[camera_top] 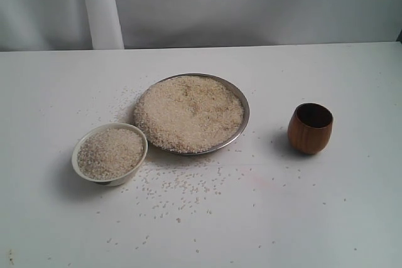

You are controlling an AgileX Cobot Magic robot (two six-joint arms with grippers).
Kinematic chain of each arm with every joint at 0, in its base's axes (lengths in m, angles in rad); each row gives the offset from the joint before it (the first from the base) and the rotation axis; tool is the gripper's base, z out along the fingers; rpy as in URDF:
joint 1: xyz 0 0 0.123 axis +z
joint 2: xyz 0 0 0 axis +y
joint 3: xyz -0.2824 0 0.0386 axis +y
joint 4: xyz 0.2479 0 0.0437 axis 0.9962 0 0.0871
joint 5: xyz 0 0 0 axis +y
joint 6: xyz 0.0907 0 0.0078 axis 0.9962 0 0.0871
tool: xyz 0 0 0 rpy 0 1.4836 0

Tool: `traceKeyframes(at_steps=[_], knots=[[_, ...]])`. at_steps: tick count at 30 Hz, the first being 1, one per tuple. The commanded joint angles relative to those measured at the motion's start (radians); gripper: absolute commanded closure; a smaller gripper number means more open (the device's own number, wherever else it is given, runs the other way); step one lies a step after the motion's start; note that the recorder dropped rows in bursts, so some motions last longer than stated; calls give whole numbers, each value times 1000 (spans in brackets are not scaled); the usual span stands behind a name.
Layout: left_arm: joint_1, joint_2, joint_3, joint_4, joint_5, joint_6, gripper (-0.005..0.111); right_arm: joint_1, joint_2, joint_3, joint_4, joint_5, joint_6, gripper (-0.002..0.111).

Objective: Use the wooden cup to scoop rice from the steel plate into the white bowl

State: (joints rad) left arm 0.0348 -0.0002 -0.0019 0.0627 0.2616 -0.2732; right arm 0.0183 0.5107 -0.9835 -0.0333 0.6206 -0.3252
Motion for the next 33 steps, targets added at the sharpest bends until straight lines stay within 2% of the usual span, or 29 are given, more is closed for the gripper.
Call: traceKeyframes(at_steps=[1, 4, 11, 16, 28, 31, 33], knots=[[-4, 0, 2, -2, -3, -2, 107, -9, -134, 161, 64, -220, 58, 93], [-4, 0, 2, -2, -3, -2, 107, -9, -206, 278, 67, -299, 82, 93], [-4, 0, 2, -2, -3, -2, 107, -9, -282, 447, -94, -296, 269, 93], [-4, 0, 2, -2, -3, -2, 107, -9, -333, 523, -106, -296, 297, 93], [-4, 0, 2, -2, -3, -2, 107, -13, -511, 903, -9, -503, 299, 93], [-4, 0, 2, -2, -3, -2, 107, -69, -511, 984, 85, -528, 299, 93], [-4, 0, 2, -2, -3, -2, 107, -87, -511, 984, 99, -470, 296, 93]])
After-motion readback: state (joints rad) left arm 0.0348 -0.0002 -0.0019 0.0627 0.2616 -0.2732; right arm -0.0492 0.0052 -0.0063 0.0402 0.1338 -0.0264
